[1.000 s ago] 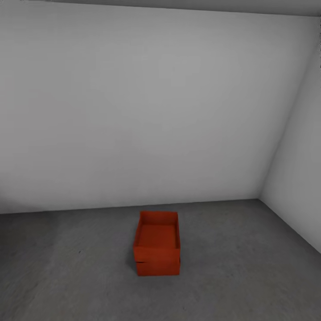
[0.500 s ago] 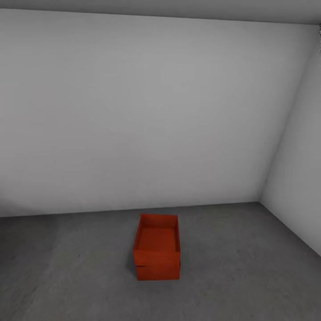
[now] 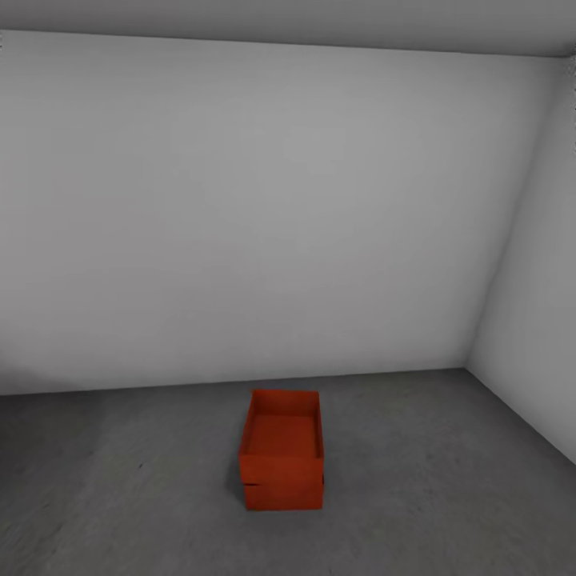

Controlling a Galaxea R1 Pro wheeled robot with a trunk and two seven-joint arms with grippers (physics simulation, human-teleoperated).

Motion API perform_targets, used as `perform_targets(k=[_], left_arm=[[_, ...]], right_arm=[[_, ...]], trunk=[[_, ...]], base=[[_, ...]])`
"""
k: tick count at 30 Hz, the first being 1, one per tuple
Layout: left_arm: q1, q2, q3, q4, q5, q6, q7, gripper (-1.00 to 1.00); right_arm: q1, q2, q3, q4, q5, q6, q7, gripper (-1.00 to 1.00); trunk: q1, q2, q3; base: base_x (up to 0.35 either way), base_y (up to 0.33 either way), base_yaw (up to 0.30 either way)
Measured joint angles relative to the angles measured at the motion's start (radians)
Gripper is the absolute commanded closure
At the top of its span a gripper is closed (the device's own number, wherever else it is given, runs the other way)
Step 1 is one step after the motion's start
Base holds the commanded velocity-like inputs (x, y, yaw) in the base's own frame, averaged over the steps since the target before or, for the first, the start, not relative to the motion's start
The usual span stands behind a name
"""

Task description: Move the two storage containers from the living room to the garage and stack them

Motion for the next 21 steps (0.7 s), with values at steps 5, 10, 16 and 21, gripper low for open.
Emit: perform_targets(k=[5, 10, 16, 21], left_arm=[[0.003, -0.001, 0.000, 0.000, -0.001, 0.000, 0.000, -1.00], [0.004, -0.009, 0.000, 0.000, -0.003, 0.000, -0.001, -1.00], [0.004, -0.016, 0.000, 0.000, -0.006, 0.000, -0.001, -1.00], [0.004, -0.018, 0.000, 0.000, -0.007, 0.000, -0.001, -1.00]], right_arm=[[0.000, 0.000, 0.000, 0.000, 0.000, 0.000, 0.000, -1.00], [-0.001, 0.000, 0.000, 0.001, 0.000, 0.000, 0.000, -1.00], [-0.001, 0.000, 0.000, 0.000, 0.000, 0.000, 0.000, -1.00], [0.000, 0.000, 0.000, 0.001, 0.000, 0.001, 0.000, -1.00]], trunk=[[0.000, -0.001, 0.007], [0.000, -0.001, 0.015], [0.000, -0.001, 0.025], [0.000, -0.001, 0.033]], base=[[0.000, 0.000, 0.000], [0.000, 0.000, 0.000], [0.000, 0.000, 0.000], [0.000, 0.000, 0.000]])
